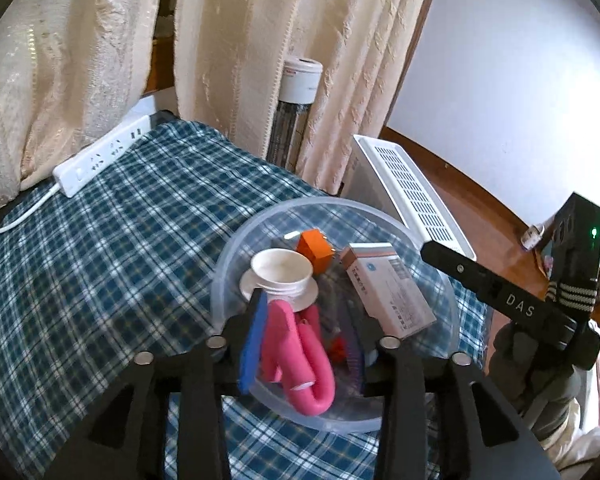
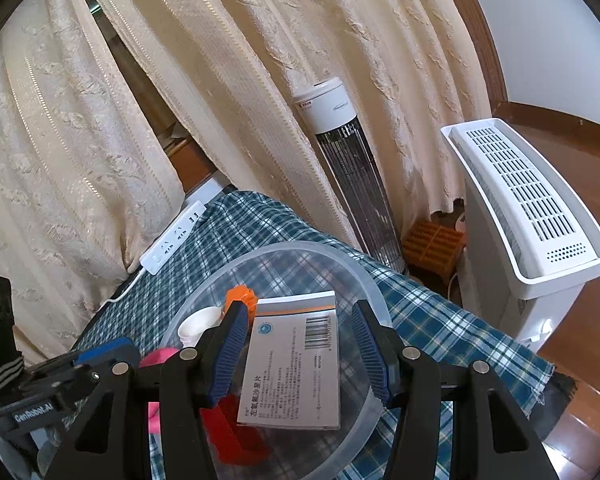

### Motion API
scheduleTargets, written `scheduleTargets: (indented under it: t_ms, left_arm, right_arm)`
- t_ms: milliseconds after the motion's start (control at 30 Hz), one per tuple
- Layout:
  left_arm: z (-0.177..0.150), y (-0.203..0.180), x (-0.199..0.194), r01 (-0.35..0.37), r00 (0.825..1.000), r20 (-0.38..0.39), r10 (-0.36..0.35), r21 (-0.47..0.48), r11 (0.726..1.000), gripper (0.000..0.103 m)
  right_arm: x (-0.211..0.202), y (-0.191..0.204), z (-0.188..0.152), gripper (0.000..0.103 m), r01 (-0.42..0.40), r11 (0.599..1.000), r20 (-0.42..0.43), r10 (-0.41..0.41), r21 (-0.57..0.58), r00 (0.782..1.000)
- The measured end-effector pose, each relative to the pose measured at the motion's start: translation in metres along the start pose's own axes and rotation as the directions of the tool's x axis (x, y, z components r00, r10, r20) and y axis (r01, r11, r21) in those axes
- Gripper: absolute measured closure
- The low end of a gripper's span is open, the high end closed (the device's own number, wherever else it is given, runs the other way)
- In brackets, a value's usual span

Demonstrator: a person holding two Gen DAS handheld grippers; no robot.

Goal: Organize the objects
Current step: 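Lower the pink curler into the clear bowl and open the left gripper, then move both open grippers back from the bowl to the remaining blocks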

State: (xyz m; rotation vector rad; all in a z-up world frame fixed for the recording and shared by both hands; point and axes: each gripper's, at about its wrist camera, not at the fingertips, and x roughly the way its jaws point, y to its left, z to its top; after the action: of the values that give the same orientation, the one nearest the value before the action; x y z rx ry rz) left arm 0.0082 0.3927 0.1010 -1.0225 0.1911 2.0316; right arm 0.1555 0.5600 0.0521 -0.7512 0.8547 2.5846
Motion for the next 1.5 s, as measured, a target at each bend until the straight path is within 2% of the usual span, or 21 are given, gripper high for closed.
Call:
scheduleTargets:
  t_ms: [333,567,633,800,967,1300,1367,1433,1500]
  left_arm:
    - [-0.007,0.022,-0.013,-0.046,0.999,0.010,0.047,-0.039,0.998,0.058]
    - [-0.022,0.016,-0.003,-0.061,0.998,-0.030,0.061,-0.003,0.998,0.057]
    - [-0.025,0.015,-0.003,-0.075,0.997,-0.011,0.075,0.005,0.997,0.052]
    - [-0.026,0.014,-0.003,-0.097,0.995,0.000,0.097,0.016,0.995,0.050]
    - [-0.032,0.013,0.012,-0.161,0.986,-0.033,0.162,0.043,0.986,0.049]
    - [-0.034,0.023,-0.001,-0.153,0.988,-0.016,0.153,0.004,0.988,0.049]
    - [-0.036,0.029,-0.007,-0.157,0.988,-0.008,0.157,-0.010,0.988,0.048]
    - [-0.037,0.036,-0.015,-0.161,0.987,0.004,0.161,-0.031,0.986,0.041]
    - [-0.038,0.044,-0.022,-0.169,0.985,0.013,0.170,-0.050,0.984,0.041]
  right_arm:
    - [-0.001,0.002,-0.002,0.046,-0.001,1.000,-0.003,0.001,0.003,1.000]
    - [-0.003,0.007,-0.004,0.046,-0.005,1.000,-0.005,0.005,-0.003,1.000]
    - [-0.004,0.007,-0.005,0.046,-0.006,1.000,-0.004,0.006,-0.003,1.000]
    - [-0.007,0.012,-0.006,0.046,-0.007,1.000,-0.002,0.007,-0.010,1.000]
    - [-0.008,0.017,-0.007,0.046,-0.004,1.000,0.001,0.004,-0.022,1.000]
    - [-0.015,0.033,-0.010,0.046,-0.022,0.999,0.008,0.023,-0.046,1.000]
    - [-0.014,0.040,-0.011,0.044,-0.030,0.998,0.004,0.031,-0.055,1.000]
    - [-0.013,0.047,-0.012,0.042,-0.039,0.997,0.000,0.039,-0.064,0.999]
    - [-0.012,0.056,-0.013,0.042,-0.050,0.996,-0.004,0.050,-0.076,0.999]
